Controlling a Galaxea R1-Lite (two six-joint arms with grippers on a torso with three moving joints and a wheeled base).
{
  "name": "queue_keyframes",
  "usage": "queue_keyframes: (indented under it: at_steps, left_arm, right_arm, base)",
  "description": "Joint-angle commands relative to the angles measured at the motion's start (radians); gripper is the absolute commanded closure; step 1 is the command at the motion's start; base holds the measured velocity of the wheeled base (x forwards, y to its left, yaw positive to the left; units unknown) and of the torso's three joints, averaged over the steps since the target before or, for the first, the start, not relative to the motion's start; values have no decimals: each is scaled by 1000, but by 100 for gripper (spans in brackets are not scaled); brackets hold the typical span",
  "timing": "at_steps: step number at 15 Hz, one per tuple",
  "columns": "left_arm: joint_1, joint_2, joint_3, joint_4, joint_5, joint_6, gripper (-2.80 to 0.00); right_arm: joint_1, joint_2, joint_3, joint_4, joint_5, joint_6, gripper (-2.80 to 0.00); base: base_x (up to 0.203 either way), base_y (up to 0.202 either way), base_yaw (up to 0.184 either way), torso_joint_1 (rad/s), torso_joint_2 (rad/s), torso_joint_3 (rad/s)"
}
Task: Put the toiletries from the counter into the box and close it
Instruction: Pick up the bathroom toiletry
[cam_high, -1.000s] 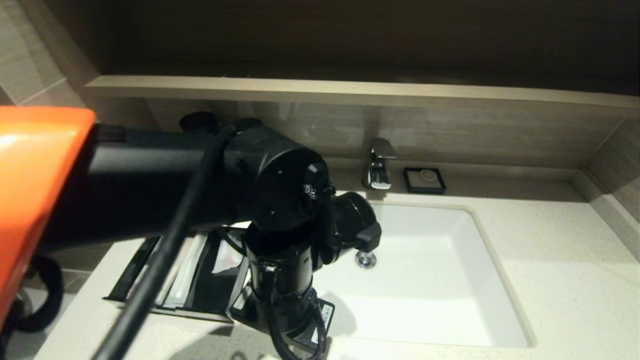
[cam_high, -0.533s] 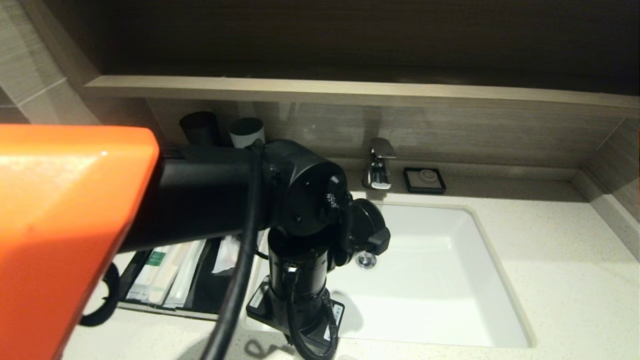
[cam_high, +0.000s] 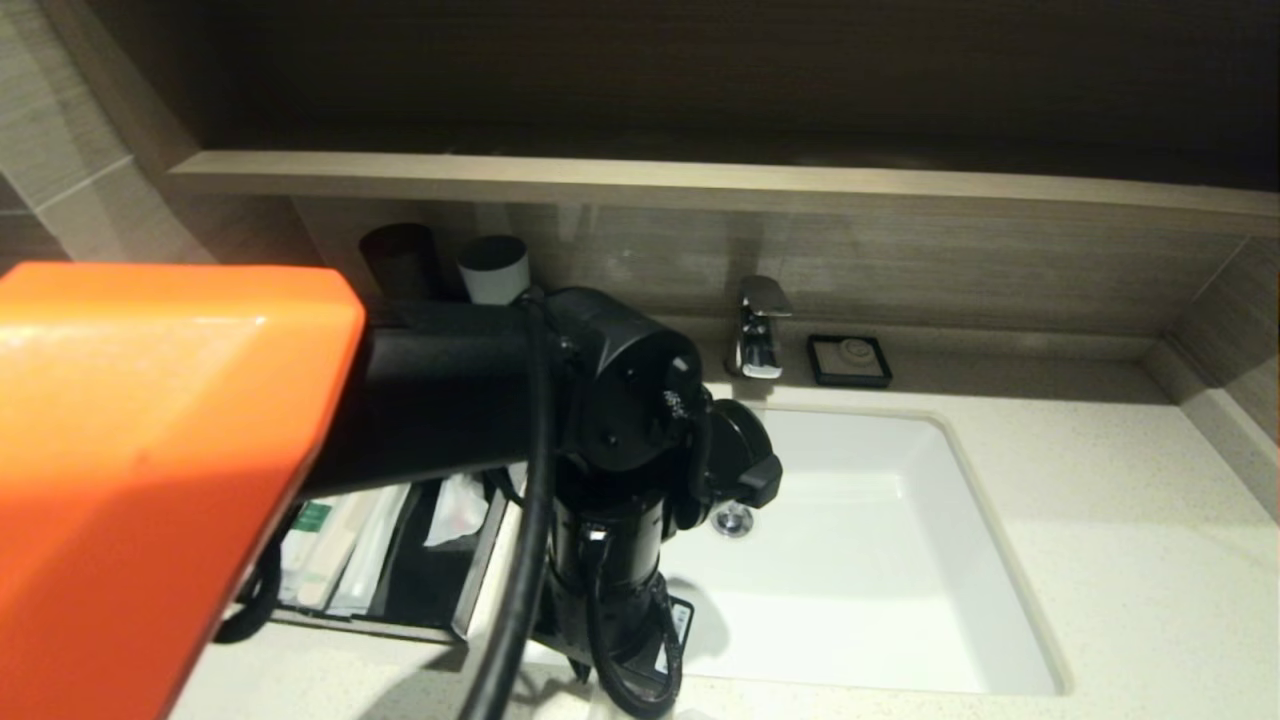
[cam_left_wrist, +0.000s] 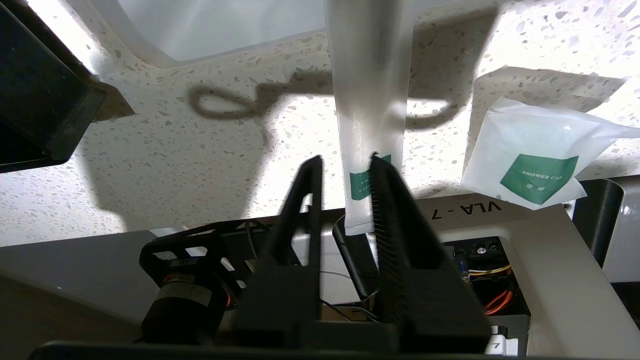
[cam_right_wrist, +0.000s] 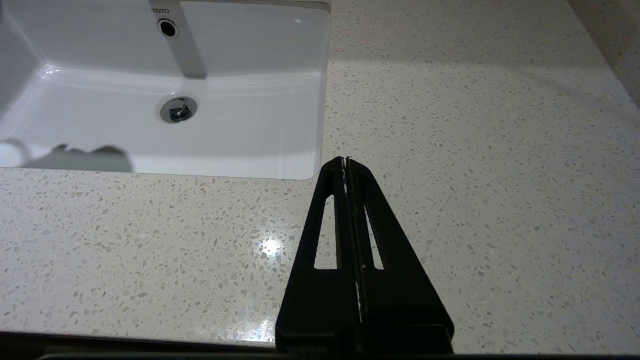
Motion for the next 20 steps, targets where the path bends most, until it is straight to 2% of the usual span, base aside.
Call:
queue_keyframes:
  at_steps: [1, 10, 13, 20]
  left_arm:
    - [2, 5, -2, 7, 0, -4, -280]
    - [13, 37, -8, 7, 14, -1, -280]
    - [15, 49, -7, 7, 56, -6, -280]
    - [13, 61, -8, 9, 57, -3, -280]
  right_arm:
    - [0, -1, 0, 0, 0, -1, 0]
    - [0, -1, 0, 0, 0, -1, 0]
    - [0, -1, 0, 0, 0, -1, 0]
    - [0, -1, 0, 0, 0, -1, 0]
  base:
    - [0, 0, 0, 0, 0, 0]
    - [0, 0, 0, 0, 0, 0]
    - [0, 0, 0, 0, 0, 0]
    - [0, 0, 0, 0, 0, 0]
